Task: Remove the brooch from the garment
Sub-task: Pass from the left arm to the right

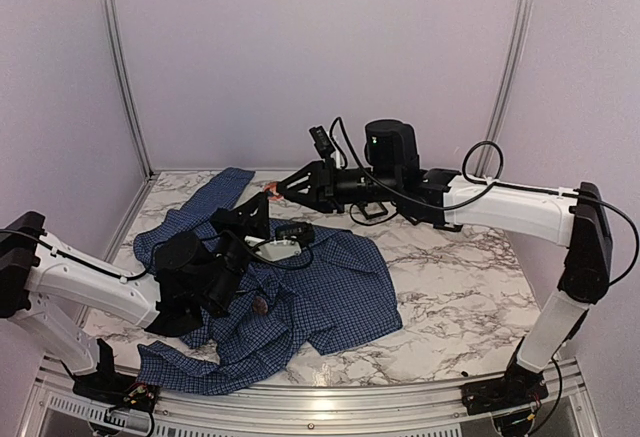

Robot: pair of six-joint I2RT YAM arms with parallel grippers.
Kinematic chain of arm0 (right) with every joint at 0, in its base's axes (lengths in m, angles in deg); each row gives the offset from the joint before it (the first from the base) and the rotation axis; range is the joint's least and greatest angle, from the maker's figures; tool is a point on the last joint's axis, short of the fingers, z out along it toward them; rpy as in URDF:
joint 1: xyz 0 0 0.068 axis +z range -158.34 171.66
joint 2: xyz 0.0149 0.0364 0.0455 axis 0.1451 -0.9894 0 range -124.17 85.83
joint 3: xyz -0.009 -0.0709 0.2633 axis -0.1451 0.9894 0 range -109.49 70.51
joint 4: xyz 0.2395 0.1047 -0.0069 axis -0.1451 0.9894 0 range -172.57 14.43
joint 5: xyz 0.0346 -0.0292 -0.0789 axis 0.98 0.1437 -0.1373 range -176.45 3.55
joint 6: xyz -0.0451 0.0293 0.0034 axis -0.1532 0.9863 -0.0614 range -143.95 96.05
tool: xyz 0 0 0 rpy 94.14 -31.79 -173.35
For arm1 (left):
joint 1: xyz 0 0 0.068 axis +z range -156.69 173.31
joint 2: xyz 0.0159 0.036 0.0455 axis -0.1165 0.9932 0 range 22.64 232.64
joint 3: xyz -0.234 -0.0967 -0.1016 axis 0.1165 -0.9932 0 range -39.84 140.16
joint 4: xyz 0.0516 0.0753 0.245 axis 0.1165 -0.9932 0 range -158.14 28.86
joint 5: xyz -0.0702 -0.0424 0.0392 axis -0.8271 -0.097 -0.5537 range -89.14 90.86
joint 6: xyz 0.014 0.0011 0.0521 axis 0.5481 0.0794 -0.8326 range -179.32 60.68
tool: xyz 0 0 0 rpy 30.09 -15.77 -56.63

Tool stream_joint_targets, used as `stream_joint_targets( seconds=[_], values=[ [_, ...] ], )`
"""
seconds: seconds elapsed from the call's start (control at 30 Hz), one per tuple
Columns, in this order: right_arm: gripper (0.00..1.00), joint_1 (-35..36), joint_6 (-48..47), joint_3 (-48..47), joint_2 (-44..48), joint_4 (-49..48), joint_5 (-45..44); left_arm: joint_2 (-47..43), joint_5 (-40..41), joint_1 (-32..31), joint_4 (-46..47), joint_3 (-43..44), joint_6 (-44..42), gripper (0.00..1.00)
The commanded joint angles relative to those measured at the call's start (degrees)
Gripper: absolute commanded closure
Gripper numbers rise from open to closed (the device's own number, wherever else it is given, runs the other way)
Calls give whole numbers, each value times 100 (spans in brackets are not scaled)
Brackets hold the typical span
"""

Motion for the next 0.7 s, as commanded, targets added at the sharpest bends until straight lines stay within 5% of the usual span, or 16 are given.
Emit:
stream_joint_targets(
  seconds=[0.0,0.67],
  values=[
    [63,-37,143,-194,-62,-137,123,59,71,-53,371,-69,-76,100],
    [89,-39,550,86,27,-548,510,228,128,-53,190,-47,-43,100]
  ],
)
